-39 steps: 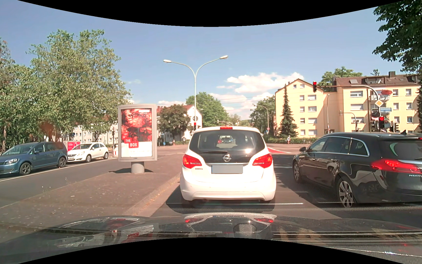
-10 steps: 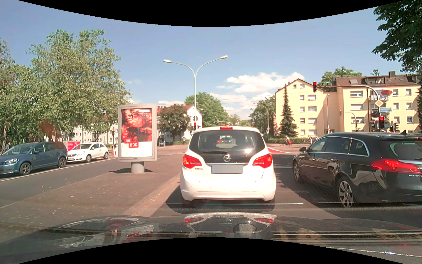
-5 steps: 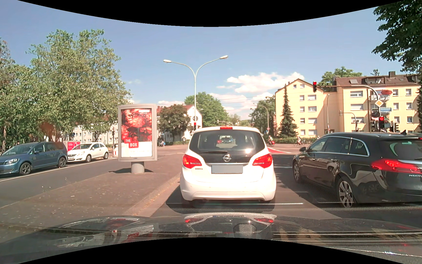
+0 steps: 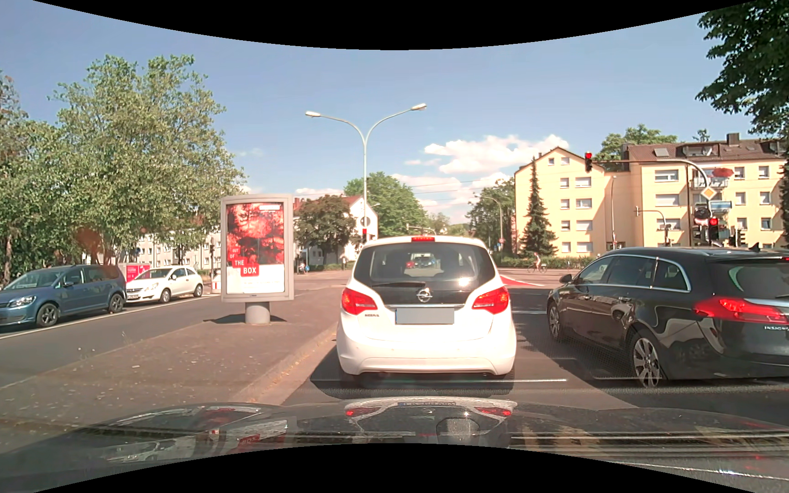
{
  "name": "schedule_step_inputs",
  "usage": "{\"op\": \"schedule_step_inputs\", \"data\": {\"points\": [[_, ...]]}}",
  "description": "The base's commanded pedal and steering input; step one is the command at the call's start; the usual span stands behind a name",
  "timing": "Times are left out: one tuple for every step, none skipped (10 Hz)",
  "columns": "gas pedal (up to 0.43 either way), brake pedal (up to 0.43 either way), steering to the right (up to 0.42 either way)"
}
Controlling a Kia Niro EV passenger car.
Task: Follow the waypoints while adhering to traffic rules and regulations
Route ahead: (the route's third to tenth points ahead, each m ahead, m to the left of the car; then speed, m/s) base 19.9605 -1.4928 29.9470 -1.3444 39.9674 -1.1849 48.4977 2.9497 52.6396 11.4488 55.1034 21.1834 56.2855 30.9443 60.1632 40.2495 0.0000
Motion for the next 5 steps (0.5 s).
{"op": "schedule_step_inputs", "data": {"points": [[0.000, 0.250, 0.011], [0.000, 0.250, 0.011], [0.000, 0.250, 0.011], [0.000, 0.250, 0.011], [0.000, 0.250, 0.011]]}}
